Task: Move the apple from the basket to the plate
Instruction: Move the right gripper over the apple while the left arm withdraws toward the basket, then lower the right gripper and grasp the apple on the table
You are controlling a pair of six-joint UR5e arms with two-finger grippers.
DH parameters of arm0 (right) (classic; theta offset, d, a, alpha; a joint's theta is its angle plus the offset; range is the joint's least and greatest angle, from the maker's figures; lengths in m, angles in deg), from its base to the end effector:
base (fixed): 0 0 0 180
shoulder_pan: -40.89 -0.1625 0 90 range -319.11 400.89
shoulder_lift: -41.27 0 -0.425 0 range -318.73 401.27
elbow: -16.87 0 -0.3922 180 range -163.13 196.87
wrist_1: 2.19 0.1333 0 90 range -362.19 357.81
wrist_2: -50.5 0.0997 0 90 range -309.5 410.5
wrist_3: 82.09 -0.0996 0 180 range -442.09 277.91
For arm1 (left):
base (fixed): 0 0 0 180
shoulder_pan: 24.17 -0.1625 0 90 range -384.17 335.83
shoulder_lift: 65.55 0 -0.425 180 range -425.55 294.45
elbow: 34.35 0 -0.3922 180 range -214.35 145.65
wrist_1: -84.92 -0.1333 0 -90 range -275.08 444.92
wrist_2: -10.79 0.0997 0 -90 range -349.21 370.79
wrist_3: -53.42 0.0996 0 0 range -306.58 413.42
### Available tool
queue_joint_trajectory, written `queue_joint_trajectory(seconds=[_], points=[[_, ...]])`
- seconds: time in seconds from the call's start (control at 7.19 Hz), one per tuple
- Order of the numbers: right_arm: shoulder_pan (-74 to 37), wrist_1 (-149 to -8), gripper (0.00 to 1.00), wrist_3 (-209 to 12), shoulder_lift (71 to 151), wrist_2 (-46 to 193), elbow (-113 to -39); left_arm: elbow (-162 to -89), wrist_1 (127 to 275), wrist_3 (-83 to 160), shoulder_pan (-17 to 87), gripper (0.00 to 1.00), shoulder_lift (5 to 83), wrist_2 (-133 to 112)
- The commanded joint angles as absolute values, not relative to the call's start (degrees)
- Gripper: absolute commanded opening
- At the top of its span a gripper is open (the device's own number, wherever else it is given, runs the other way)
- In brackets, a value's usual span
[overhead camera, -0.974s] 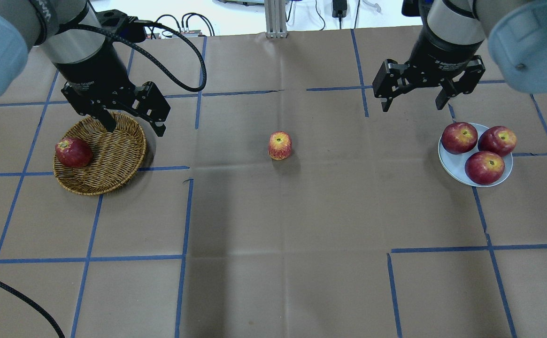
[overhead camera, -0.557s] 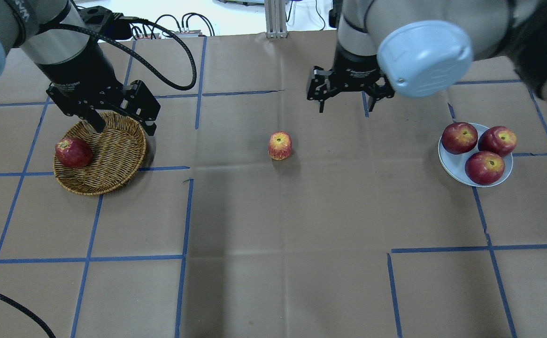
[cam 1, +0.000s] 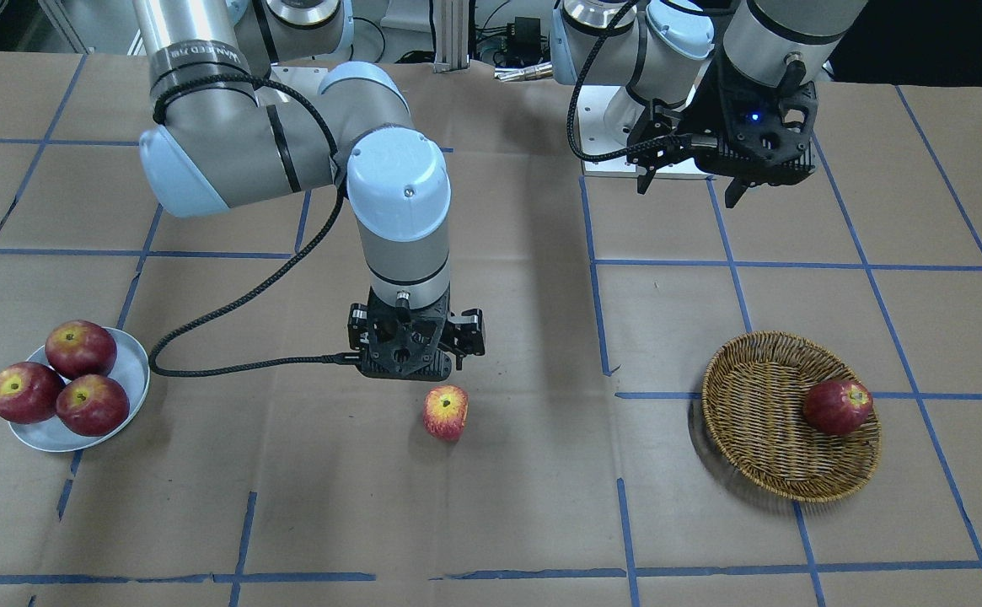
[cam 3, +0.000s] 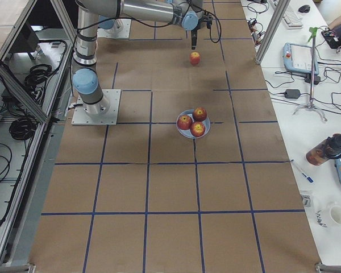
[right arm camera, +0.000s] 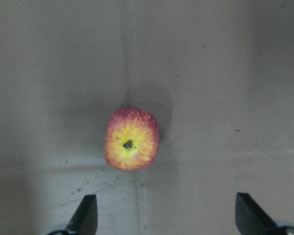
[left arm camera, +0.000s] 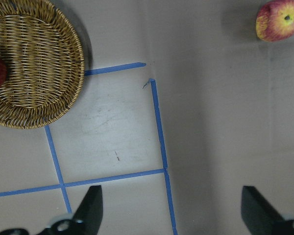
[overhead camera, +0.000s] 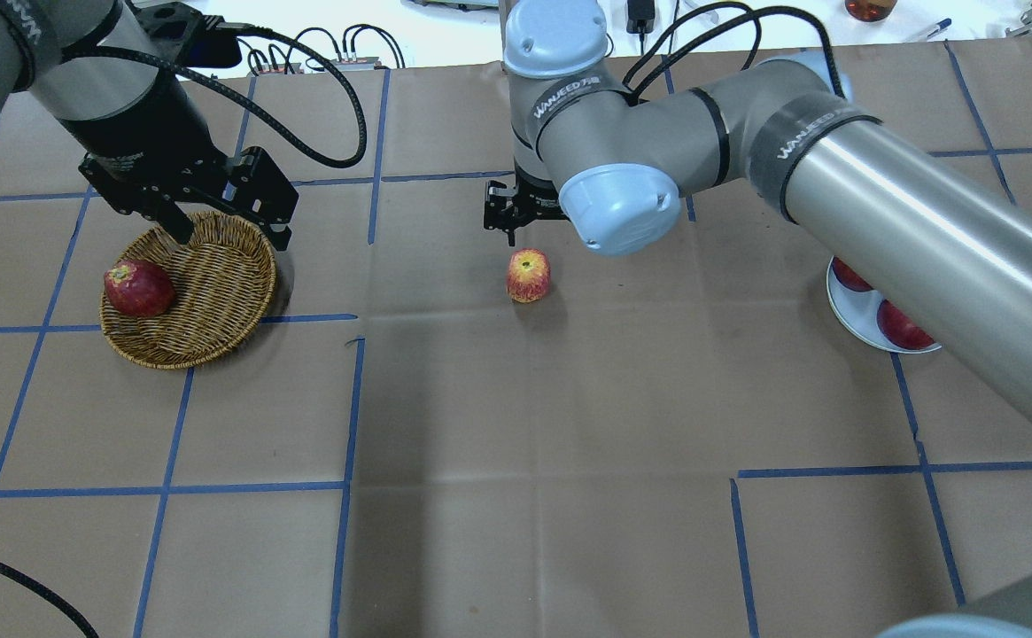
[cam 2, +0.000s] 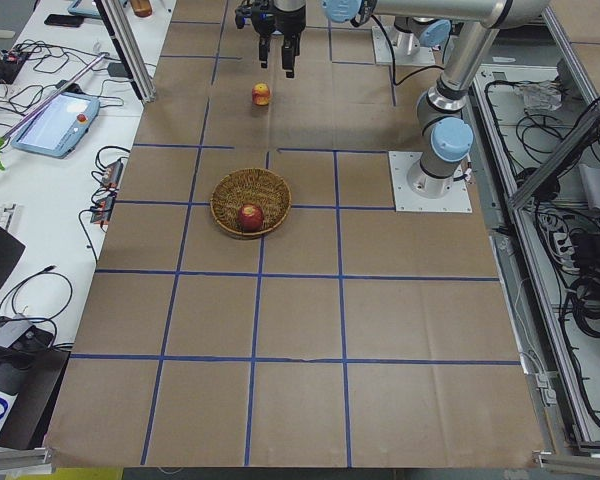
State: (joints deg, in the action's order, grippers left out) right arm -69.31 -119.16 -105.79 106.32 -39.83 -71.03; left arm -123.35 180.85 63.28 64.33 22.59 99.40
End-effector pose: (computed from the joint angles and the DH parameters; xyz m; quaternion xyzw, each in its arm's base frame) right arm 0.3481 -0.5617 0.3034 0.0306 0.9989 -0.0344 0.0108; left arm -0.1233 -0.4755 0.5021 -0.0725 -0.9969 -0.0255 0.0147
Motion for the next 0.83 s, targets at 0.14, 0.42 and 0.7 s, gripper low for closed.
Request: queue_joint_trajectory(seconds=[0.14,0.42,0.7], points=[[-70.3,-131.1,1.0,-107.1,99.3,-39.8,-73.7,-123.5,180.9,63.4,64.3,0.98,22.4,99.5],[-70.8,-133.1,0.99,-107.1,96.2,-39.8,-73.7,-123.6,180.9,63.6,64.3,0.98,22.5,99.4],[-70.7,-132.7,0.52,-107.1,95.8,-39.8,-73.7,-123.6,180.9,63.7,64.3,0.98,22.4,99.4]])
